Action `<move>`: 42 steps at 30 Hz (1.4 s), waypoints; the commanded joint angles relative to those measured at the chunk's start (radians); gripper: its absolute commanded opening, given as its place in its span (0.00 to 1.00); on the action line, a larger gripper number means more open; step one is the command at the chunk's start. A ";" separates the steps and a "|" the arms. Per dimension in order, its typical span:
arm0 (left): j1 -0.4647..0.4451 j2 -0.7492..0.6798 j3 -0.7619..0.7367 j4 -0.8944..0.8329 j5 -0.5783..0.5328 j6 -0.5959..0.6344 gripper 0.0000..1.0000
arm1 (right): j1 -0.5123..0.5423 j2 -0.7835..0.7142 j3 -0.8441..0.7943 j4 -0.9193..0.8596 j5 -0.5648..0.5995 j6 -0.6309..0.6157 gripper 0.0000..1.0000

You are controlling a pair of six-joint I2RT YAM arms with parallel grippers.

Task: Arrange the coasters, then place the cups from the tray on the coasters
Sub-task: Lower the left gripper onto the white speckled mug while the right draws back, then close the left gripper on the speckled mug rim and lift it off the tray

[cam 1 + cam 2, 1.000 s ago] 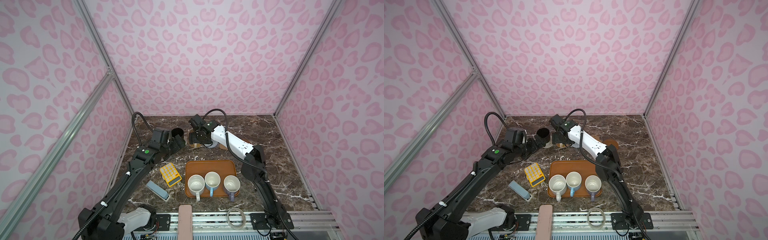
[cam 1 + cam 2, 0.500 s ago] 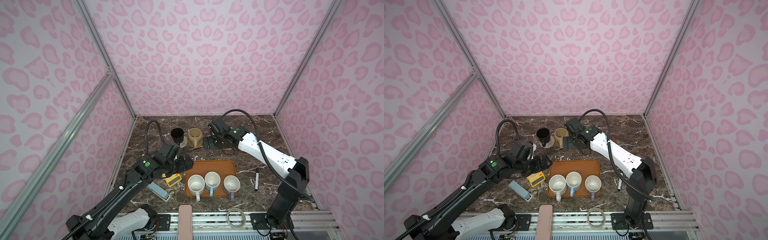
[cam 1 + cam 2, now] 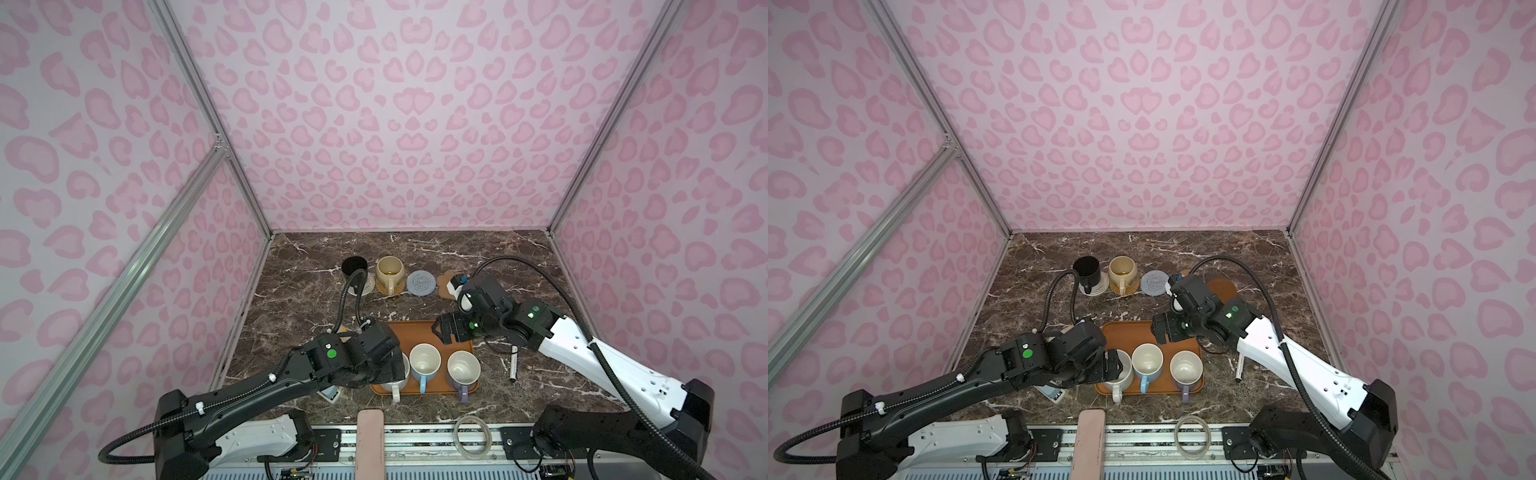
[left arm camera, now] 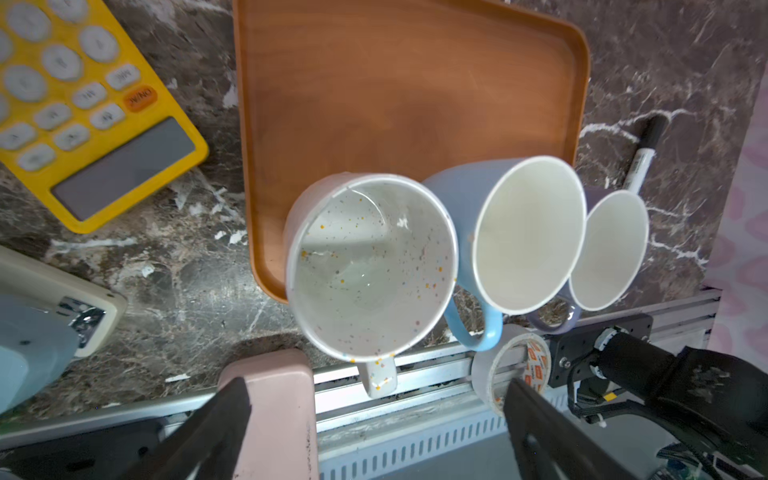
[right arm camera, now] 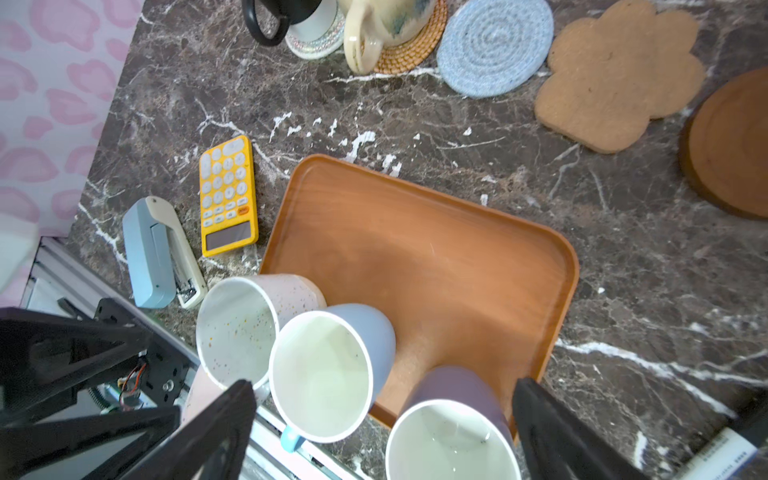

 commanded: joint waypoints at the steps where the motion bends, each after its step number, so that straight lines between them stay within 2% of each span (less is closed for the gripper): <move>1: -0.038 0.037 -0.004 0.005 -0.052 -0.067 0.97 | 0.004 -0.057 -0.046 0.035 -0.051 0.011 0.98; 11: -0.136 0.150 -0.006 0.034 -0.070 -0.107 0.98 | 0.021 -0.179 -0.148 0.064 -0.091 0.062 0.98; 16: -0.145 0.185 -0.027 0.054 -0.060 -0.118 0.73 | 0.022 -0.200 -0.175 0.074 -0.091 0.083 0.98; 23: -0.146 0.233 -0.031 0.057 -0.069 -0.112 0.60 | 0.035 -0.203 -0.198 0.089 -0.089 0.109 0.98; 32: -0.147 0.292 -0.017 0.042 -0.093 -0.109 0.34 | 0.068 -0.177 -0.206 0.117 -0.081 0.140 0.98; 38: -0.147 0.295 -0.018 0.034 -0.117 -0.112 0.27 | 0.077 -0.166 -0.201 0.123 -0.075 0.138 0.98; 42: -0.146 0.295 -0.020 0.034 -0.137 -0.111 0.14 | 0.078 -0.163 -0.201 0.124 -0.074 0.135 0.98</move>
